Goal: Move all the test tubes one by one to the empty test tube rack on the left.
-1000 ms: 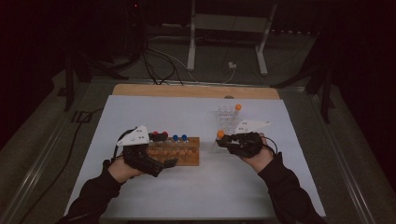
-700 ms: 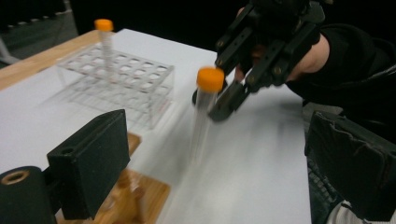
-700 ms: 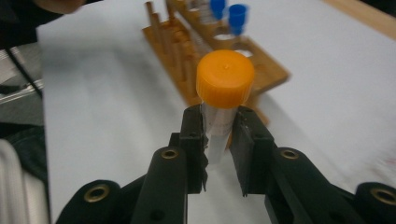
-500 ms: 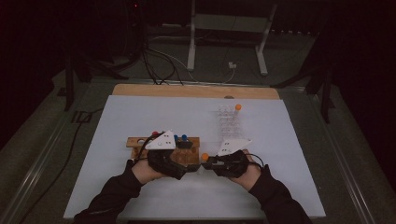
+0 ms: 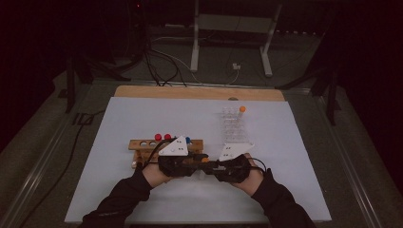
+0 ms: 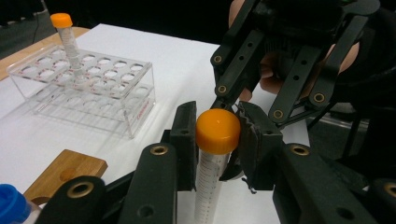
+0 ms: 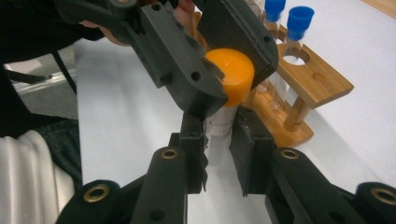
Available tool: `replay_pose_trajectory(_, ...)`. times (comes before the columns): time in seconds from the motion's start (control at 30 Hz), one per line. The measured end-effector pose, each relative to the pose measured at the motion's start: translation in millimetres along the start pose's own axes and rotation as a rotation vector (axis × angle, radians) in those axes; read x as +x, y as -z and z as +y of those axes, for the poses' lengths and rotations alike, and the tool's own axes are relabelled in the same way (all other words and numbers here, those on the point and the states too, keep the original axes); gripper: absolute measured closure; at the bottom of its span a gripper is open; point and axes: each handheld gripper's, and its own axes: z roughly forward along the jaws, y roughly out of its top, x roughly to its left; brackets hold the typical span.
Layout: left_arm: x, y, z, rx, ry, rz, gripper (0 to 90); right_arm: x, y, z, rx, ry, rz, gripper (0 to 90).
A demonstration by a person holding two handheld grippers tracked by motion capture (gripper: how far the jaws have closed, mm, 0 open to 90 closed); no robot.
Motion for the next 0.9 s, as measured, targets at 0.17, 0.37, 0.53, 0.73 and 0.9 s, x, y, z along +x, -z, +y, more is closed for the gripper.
replay_pose_trajectory(0.17, 2.7, 15.3, 5.4, -0.021, 0.000, 0.032, 71.5, -2.4, 6.5, 0.8, -0.043, -0.012, -0.007, 65.0)
replay_pose_trajectory(0.37, 9.1, 51.8, 10.2, -0.044, 0.003, 0.103, 71.6, -8.7, 20.7, -0.5, -0.104, -0.041, -0.034, 47.0)
replay_pose_trajectory(0.53, 16.4, 87.2, 7.7, -0.065, 0.022, 0.192, 71.6, -13.4, 29.0, -3.3, -0.124, -0.063, -0.094, 26.3)
replay_pose_trajectory(0.73, 26.0, 125.3, 3.2, -0.064, 0.040, 0.298, 71.6, -20.8, 34.2, -8.8, -0.128, -0.092, -0.123, 5.5)
replay_pose_trajectory(0.9, 36.8, 146.8, -1.0, -0.079, 0.064, 0.361, 71.6, -25.3, 38.2, -10.6, -0.138, -0.110, -0.138, 0.0)
